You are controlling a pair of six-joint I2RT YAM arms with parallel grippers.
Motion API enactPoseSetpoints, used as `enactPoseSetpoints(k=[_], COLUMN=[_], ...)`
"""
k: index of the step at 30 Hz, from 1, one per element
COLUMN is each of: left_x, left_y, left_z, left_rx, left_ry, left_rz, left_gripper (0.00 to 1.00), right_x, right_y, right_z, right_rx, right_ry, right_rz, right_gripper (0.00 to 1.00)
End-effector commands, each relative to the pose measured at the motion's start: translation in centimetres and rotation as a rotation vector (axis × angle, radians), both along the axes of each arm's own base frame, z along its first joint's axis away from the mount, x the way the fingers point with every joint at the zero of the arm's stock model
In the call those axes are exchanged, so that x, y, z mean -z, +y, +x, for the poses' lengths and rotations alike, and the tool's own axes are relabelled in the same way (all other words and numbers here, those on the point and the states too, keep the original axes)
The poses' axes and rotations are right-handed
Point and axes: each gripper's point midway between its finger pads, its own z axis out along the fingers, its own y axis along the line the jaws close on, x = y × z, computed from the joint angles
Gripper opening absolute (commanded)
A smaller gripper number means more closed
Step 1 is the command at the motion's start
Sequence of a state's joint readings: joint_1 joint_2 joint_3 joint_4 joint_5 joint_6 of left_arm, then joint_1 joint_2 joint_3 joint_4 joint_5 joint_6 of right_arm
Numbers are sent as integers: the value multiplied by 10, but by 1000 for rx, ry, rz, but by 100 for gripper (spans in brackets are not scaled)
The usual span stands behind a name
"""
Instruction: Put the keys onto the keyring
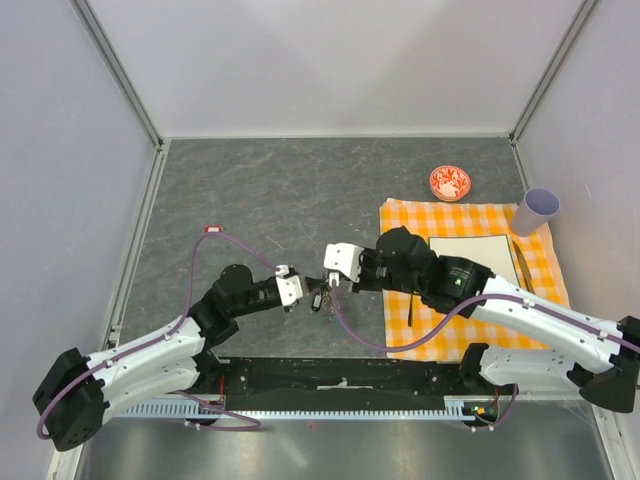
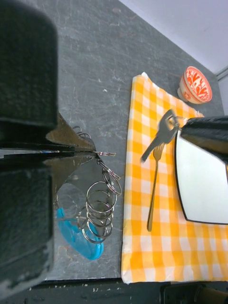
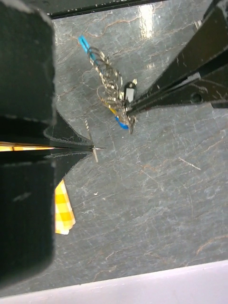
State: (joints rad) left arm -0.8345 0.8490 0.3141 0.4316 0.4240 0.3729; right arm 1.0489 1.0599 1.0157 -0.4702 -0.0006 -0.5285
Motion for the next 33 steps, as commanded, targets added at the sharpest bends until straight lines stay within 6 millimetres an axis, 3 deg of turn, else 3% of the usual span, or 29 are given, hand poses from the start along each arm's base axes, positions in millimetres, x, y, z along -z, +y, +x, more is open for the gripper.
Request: enactPoseSetpoints(k=[1,8,33], left_x=[-48,-42,-42], left_y=[-1,-3,-9], left_z=[5,2,-2], left_rx=[17,36,78], left_ry=[-171,-151,-127], left_rz=[-115,-109,-106], left_gripper=[2,2,2], right_x=[-1,13,10], right_y=[10,11,26], right_z=[-5,-10,-16], right_rx=[-87,-121,-183], right_ry=[16,62,83], right_rz=[-54,-118,-80], right_gripper=[0,0,0])
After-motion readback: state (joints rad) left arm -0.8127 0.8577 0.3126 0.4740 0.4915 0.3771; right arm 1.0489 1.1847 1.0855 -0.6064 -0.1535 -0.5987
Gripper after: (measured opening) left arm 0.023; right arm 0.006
